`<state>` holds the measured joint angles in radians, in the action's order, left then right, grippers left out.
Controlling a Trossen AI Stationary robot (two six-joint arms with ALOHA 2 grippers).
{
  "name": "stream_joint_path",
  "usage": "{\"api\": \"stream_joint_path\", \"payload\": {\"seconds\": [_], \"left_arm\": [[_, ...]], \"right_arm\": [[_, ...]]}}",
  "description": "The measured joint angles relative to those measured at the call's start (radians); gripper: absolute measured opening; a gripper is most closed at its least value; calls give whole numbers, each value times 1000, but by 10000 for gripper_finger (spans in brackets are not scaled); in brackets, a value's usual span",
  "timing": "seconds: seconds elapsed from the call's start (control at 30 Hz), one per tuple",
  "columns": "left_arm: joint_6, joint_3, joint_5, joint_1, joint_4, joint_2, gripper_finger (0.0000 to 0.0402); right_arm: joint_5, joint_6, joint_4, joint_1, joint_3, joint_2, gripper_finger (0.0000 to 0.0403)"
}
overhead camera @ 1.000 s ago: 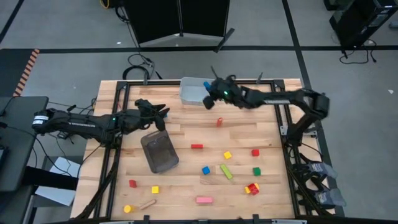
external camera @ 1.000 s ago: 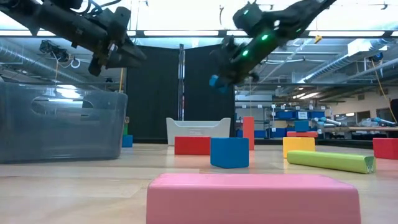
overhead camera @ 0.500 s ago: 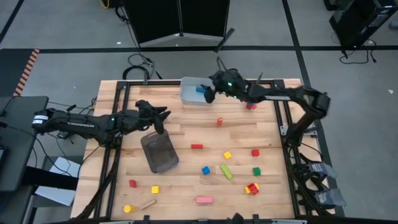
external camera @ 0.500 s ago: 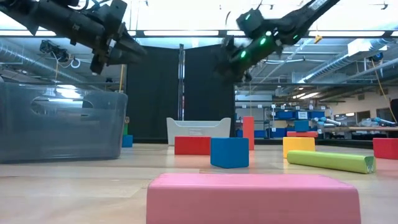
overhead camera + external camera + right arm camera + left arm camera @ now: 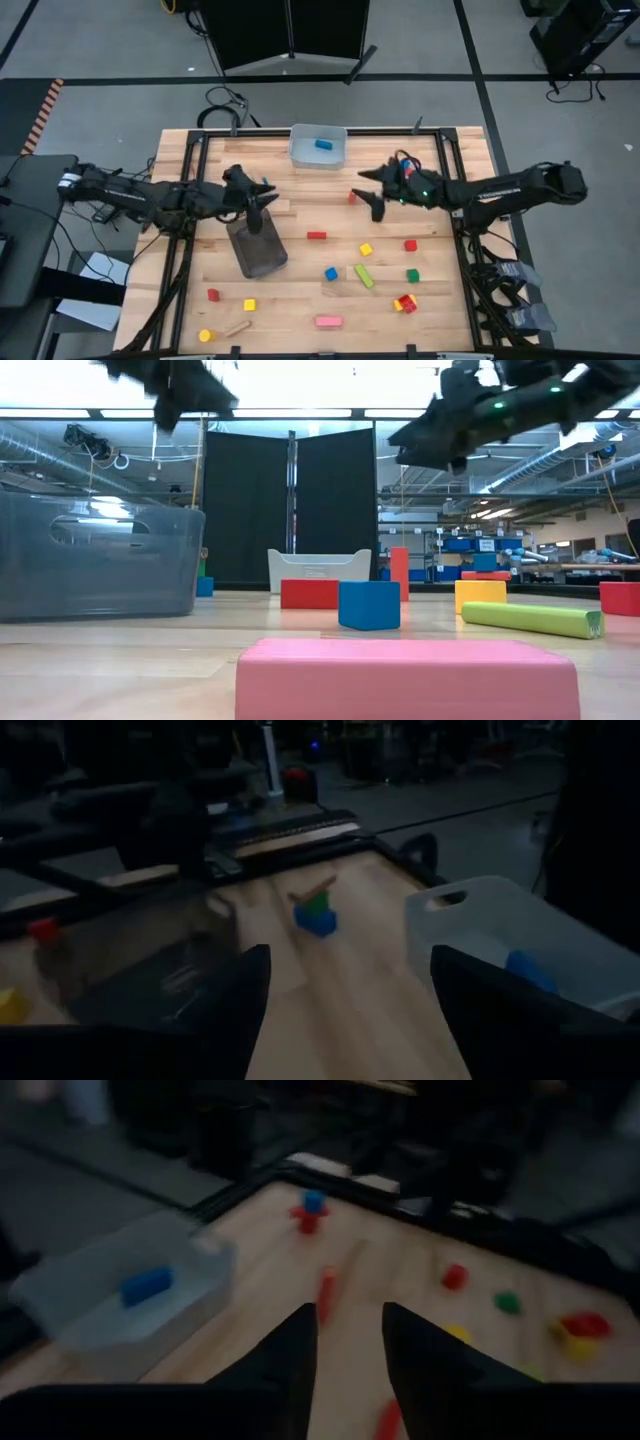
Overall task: Sort blocks by size
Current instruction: Put the yellow square block into the black bin
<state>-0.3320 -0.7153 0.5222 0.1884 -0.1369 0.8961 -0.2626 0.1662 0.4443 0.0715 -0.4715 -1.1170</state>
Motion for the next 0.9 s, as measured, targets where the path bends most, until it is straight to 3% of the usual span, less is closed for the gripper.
{"api": "stream_joint_path", "payload": {"seconds": [0.2, 0.33, 0.47, 0.73, 0.9], "left_arm": [[-1, -291, 50, 182, -399, 138, 80], [-188, -424, 74, 284, -707, 235, 76], [-391, -487, -11, 381, -920, 329, 75], [-619, -508, -292, 532, -1047, 485, 88], [-697, -509, -352, 597, -1002, 566, 122]], "right_arm": [[-31, -18, 22, -108, 15, 15, 289], [-35, -59, 60, -130, -11, -1, 290], [-35, -88, 61, -130, -33, -10, 288], [-35, -91, 60, -130, -34, -10, 289], [-35, -89, 57, -130, -34, -10, 284]]}}
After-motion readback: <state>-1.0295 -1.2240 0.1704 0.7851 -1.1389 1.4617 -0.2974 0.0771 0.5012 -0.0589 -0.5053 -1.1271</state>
